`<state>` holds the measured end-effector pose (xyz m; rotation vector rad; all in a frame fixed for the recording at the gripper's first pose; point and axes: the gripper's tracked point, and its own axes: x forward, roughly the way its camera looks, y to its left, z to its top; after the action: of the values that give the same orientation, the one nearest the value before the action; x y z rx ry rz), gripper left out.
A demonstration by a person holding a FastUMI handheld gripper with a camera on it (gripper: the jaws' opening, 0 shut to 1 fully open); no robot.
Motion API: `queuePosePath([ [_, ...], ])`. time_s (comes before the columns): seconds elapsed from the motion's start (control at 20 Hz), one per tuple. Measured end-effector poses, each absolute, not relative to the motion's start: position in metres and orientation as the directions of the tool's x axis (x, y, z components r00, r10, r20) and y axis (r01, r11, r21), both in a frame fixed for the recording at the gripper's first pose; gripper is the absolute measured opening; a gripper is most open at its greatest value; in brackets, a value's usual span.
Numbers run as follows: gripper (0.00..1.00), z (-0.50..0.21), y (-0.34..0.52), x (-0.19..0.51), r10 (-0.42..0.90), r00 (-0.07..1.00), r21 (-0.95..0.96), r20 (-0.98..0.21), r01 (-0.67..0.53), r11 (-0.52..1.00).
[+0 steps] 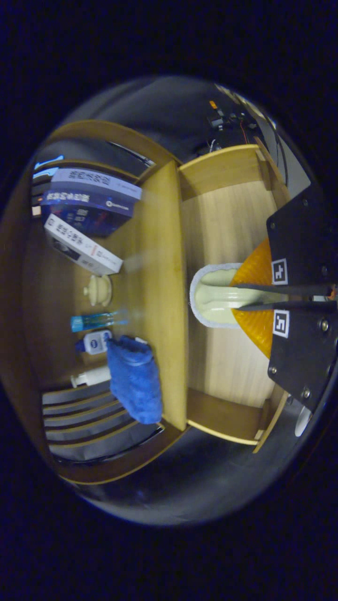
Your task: Pull open the drawer, take out the items inside it, and place them on the countertop above the cabinet.
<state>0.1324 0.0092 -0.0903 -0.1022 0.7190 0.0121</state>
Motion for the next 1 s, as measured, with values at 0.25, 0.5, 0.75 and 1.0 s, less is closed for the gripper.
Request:
queuePosePath([
  [0.25, 0.05, -0.016, 0.027, 0.130, 0.029, 0.890, -0.055, -0.456, -0.060, 0.997],
  [0.5, 0.05, 0.063, 0.037, 0.128, 0.072, 0.985, 0.019, -0.158, -0.070, 0.997],
  [0.75, 0.05, 0.070, 0.030, 0.142, 0.042, 0.991, -0.007, -0.124, -0.043, 0.999],
  [1.0, 0.05, 0.044, 0.021, 0.200, 0.003, 0.965, 0.047, -0.261, 0.009, 0.999],
])
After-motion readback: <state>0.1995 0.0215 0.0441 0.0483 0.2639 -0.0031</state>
